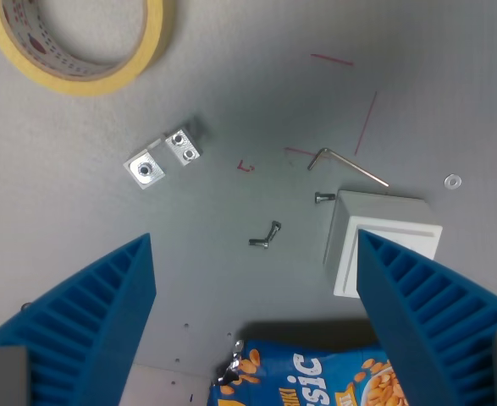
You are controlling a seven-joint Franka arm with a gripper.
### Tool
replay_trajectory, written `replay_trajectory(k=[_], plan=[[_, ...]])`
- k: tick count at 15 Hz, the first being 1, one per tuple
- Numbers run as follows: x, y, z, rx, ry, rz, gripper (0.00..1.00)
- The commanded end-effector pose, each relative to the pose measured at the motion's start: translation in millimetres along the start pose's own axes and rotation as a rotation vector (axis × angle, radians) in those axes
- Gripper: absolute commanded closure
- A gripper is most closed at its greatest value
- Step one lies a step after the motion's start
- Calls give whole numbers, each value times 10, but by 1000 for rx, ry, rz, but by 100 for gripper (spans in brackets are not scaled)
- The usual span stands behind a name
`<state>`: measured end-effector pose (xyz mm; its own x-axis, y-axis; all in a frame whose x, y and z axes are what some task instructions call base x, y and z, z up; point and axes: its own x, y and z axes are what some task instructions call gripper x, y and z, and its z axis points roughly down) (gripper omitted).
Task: Rotate around base negative x
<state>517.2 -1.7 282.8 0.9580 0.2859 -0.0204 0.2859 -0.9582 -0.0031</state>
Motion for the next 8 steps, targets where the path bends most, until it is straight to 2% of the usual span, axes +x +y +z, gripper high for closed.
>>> replay_trajectory(k=[1,8], plan=[[2,1,-24,-14,1,1,0],[2,1,-24,-103,-26,3,0]])
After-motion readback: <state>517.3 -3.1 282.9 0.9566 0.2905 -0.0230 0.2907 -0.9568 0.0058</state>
